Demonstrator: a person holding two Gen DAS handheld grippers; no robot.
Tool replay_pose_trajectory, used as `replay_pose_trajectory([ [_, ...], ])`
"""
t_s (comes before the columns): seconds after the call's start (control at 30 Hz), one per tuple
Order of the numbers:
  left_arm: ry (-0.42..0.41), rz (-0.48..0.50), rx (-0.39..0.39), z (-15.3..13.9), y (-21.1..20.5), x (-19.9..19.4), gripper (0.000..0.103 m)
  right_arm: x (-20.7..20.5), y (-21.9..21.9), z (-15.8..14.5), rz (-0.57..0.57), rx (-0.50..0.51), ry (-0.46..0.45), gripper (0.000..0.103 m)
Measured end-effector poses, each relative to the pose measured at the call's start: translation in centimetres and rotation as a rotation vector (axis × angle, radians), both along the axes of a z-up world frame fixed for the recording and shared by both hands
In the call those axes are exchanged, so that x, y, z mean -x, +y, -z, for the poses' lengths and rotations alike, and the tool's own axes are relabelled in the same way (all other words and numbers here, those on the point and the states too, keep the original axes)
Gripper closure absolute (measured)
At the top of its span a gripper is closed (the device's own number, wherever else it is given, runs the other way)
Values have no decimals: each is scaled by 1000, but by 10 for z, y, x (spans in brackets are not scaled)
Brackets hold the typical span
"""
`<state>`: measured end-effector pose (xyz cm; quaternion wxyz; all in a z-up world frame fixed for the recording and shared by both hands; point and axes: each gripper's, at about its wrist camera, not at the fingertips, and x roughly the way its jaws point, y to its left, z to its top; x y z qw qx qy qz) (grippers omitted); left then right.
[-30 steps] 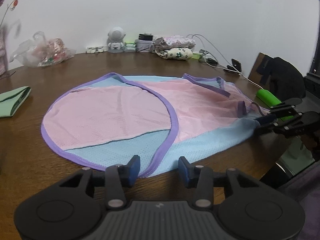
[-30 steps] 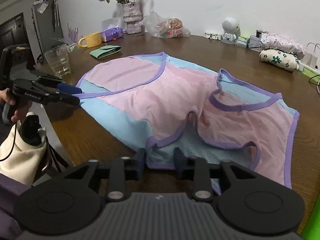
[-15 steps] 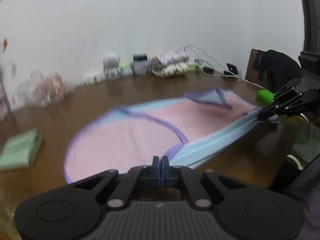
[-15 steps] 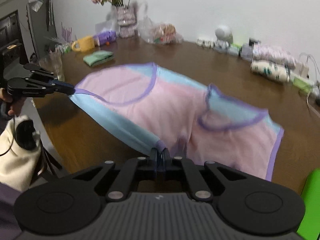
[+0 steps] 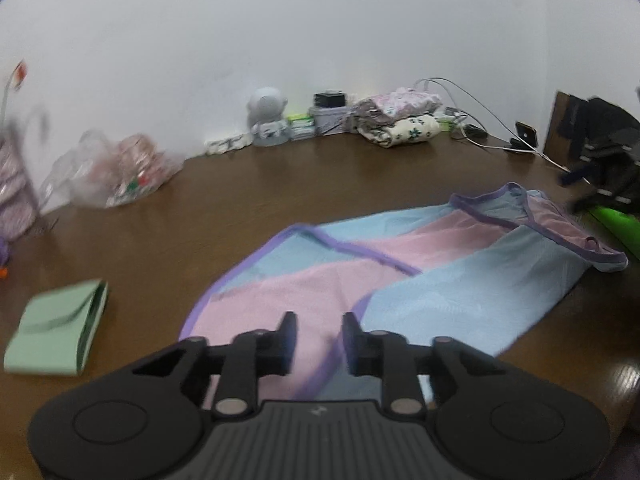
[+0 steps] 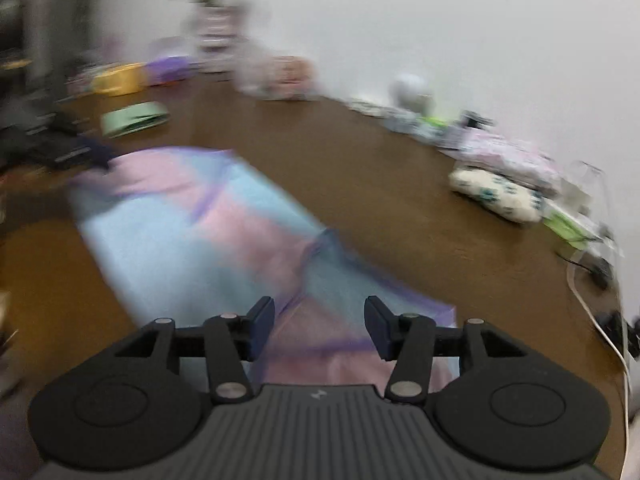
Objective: Fold clothes
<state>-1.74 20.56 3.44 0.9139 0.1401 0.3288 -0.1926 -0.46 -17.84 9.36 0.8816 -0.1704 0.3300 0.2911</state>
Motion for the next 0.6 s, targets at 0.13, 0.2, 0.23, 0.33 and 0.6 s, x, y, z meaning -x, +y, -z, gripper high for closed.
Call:
replay_pose_trajectory([
  [0.13, 32, -35, 14, 11, 9, 9, 77, 29, -11, 9, -73, 99, 99, 53],
  [0.2, 45, -48, 22, 15, 12, 12, 78, 37, -10, 18, -71, 142, 129, 56],
  [0.23, 48, -52, 26, 16, 13, 12, 78, 39, -10, 23, -68, 158, 143, 60],
  [0.33, 55, -58, 35, 16, 16, 12, 77, 32, -12, 32, -51, 172, 198, 98],
  [0.6, 49, -66, 29, 17, 19, 11, 77, -21, -24, 16, 187, 366, -34, 57],
])
